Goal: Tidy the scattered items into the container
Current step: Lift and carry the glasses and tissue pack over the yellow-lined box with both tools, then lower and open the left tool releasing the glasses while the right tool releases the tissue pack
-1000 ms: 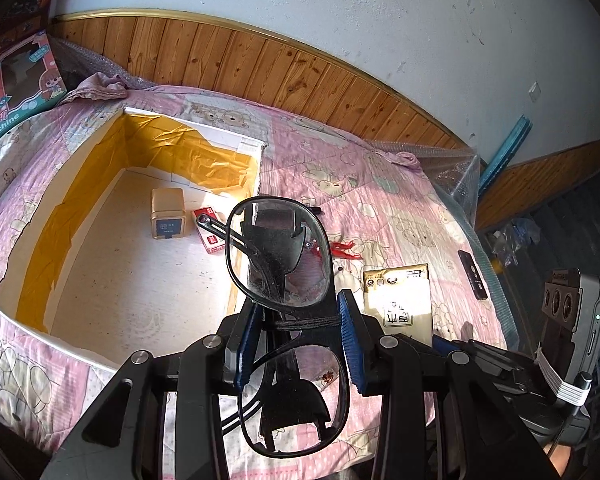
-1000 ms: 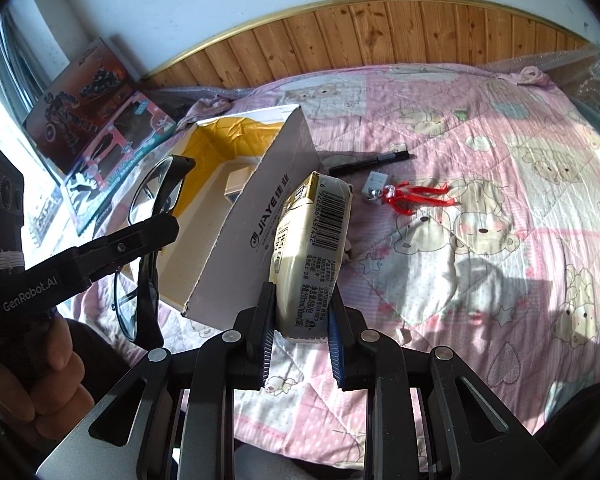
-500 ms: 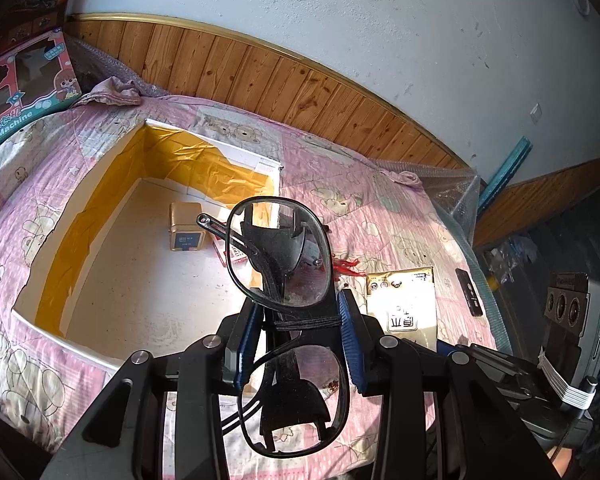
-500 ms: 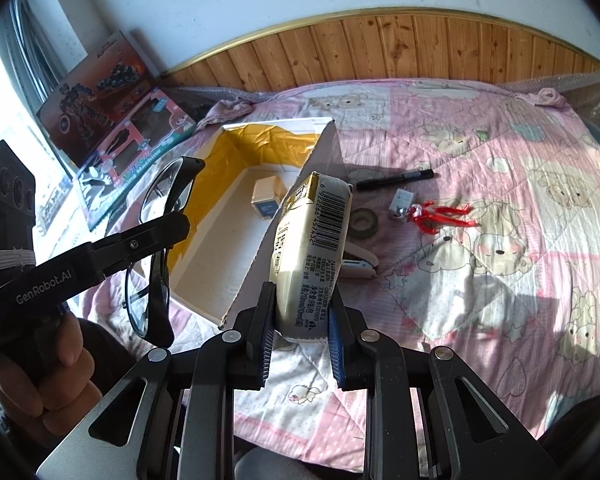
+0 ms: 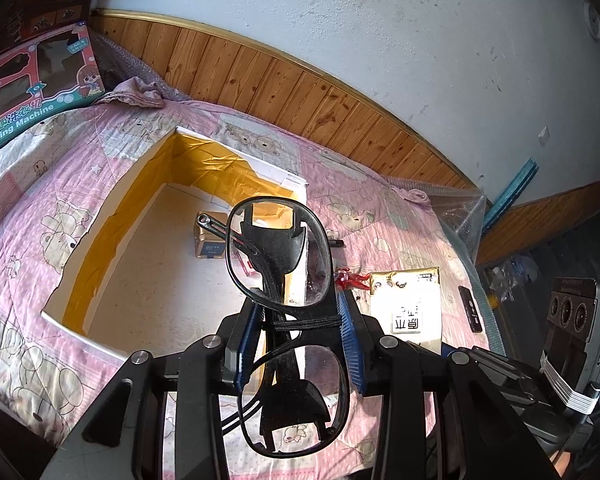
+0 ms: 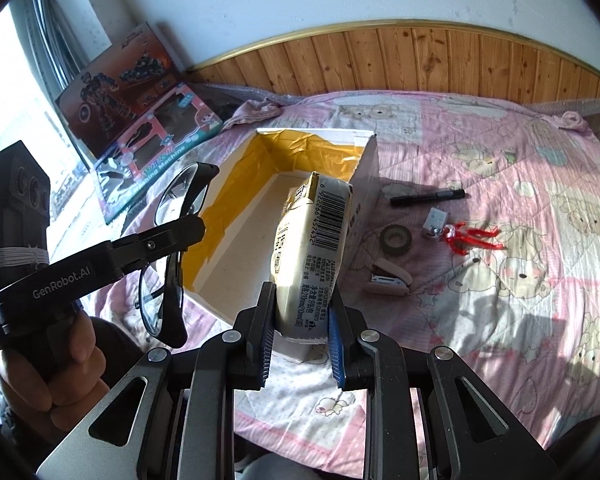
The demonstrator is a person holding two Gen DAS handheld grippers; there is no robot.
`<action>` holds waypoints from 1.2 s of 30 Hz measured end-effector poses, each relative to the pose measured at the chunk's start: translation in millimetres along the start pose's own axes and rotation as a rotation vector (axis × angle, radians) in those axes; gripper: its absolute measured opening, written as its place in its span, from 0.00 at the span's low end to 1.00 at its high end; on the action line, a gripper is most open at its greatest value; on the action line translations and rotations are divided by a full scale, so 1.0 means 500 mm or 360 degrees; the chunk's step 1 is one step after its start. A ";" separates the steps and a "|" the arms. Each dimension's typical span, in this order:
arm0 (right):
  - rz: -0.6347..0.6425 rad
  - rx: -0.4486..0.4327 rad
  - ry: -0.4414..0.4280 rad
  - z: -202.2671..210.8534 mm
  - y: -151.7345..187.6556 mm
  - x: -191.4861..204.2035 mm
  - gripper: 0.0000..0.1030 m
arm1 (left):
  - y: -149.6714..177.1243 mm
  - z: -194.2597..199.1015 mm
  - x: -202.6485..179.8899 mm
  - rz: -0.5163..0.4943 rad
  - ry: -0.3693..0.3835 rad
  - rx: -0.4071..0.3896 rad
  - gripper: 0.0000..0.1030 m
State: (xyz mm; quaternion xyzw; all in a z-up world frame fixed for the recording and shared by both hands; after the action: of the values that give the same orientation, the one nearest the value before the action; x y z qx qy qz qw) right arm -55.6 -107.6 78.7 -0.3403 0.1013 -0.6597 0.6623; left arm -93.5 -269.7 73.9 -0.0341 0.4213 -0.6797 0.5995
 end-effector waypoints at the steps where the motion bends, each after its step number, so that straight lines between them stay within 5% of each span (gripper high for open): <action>1: 0.0008 0.0003 -0.0007 -0.003 -0.002 0.005 0.24 | -0.001 0.003 0.005 0.0005 -0.0005 -0.0005 0.38; 22: 0.0149 0.0045 -0.0108 -0.067 -0.034 0.110 0.24 | -0.041 0.051 0.129 0.0110 -0.0132 -0.0083 0.38; 36: 0.0207 0.0171 -0.0086 -0.164 -0.032 0.141 0.24 | -0.055 0.026 0.163 0.0000 -0.0238 -0.0010 0.38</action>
State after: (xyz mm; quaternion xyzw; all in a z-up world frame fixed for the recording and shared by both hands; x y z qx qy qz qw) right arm -108.8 -198.3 49.0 -0.3146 0.0698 -0.6104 0.7236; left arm -130.5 -347.7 61.7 -0.0868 0.3775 -0.6738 0.6292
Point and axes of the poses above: each gripper's, at about its wrist camera, not at the fingertips, and z roughly against the way its jaws point, x to its left, y to its underside, the point moved 3 cm from there along -z, roughly the way its jaws point, and after that the axes turned 3 degrees about -z, right-handed, at the moved point
